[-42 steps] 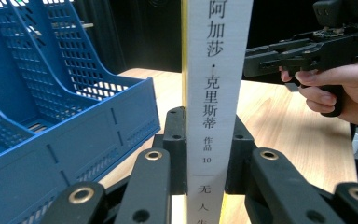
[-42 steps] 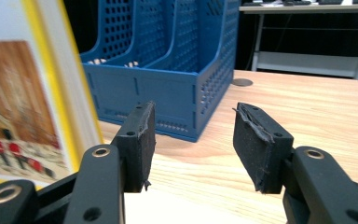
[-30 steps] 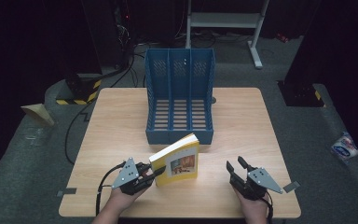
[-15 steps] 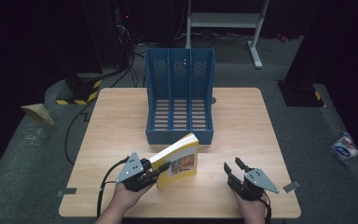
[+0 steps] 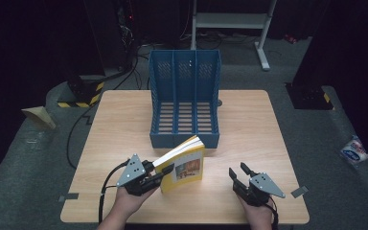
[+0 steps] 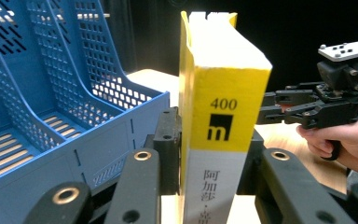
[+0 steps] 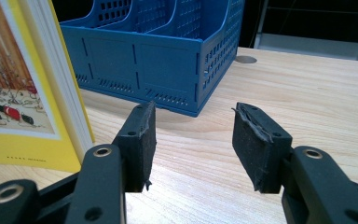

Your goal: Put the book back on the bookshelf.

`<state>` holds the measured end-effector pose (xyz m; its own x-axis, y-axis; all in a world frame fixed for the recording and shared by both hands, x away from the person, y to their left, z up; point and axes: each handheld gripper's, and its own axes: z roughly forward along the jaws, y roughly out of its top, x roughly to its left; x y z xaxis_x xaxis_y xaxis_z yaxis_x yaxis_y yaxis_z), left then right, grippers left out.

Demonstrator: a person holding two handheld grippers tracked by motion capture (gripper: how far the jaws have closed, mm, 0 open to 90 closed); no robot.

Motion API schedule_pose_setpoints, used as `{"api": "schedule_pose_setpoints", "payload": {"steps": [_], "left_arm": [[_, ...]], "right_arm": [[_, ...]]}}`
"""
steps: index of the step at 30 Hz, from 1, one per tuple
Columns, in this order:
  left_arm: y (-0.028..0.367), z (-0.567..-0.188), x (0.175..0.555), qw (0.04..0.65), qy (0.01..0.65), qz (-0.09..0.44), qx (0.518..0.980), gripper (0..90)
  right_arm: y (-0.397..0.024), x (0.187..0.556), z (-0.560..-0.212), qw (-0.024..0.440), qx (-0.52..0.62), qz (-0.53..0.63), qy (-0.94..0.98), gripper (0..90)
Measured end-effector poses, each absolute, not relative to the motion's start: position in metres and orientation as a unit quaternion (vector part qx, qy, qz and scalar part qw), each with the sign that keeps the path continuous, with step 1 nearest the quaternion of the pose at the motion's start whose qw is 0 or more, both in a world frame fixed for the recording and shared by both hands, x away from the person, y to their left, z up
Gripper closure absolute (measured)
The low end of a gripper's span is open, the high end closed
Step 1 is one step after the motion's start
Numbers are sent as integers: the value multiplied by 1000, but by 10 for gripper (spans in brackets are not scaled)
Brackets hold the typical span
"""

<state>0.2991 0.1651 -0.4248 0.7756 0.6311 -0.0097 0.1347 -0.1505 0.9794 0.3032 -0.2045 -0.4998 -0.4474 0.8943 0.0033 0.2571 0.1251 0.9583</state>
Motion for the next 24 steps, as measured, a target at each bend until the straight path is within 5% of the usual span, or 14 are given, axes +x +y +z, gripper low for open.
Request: {"api": "schedule_pose_setpoints", "payload": {"steps": [24], "left_arm": [[174,-413,293,607,258,215,721,754]], "right_arm": [[-204,304,-502,305,427,507,684,493]]}}
